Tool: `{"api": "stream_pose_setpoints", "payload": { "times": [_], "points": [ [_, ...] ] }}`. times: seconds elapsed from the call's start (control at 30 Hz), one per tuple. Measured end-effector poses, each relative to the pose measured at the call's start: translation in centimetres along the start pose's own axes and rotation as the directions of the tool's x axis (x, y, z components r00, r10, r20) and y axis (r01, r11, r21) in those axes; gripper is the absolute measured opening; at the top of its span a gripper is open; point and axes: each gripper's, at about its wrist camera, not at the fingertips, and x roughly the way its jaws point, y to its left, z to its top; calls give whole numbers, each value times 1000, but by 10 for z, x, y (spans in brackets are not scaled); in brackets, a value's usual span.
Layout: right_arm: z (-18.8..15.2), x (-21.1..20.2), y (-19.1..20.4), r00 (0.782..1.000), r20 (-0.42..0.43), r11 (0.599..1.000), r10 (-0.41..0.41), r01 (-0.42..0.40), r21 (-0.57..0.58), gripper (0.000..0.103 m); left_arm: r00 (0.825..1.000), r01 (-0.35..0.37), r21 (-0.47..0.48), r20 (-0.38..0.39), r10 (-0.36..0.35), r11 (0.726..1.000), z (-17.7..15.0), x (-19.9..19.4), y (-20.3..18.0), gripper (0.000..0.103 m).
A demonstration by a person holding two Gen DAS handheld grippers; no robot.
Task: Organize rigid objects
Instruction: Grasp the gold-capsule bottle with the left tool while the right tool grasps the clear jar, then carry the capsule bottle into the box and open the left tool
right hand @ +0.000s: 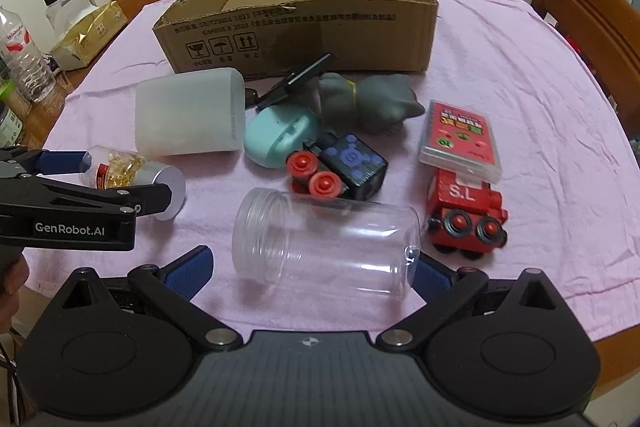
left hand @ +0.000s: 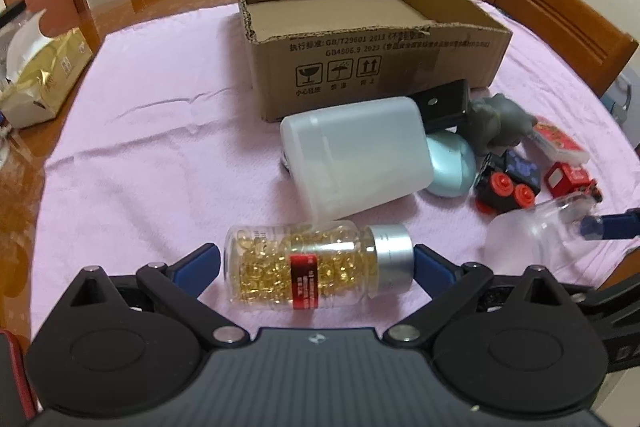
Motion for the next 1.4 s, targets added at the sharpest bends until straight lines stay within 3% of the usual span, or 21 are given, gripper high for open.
{"api": "stream_pose_setpoints", "payload": {
  "times": [0.13, 0.6, 0.77, 1.17, 1.4],
  "points": [
    [3, 3, 4, 1000, 0, 1000, -15, 15, -16, 103, 999, 31, -23, -8, -31, 999, 4, 2, 3, 96],
    [9, 14, 13, 996, -10, 996, -84, 84, -28, 103, 998, 38, -32, -57, -40, 999, 8, 7, 3, 93],
    [10, 15, 13, 995, -17, 994, -102, 101, -28, 96, 997, 44, -24, -69, -45, 999, 9, 7, 3, 92],
    [20, 2, 11, 995, -29, 993, -93, 91, -75, 95, 993, 83, 80, -89, -76, 993, 16, -7, 8, 92],
    [31, -23, 15, 997, 1, 981, -77, 76, -179, 95, 988, 135, 129, -90, -124, 982, 37, -30, 18, 92]
  ]
}}
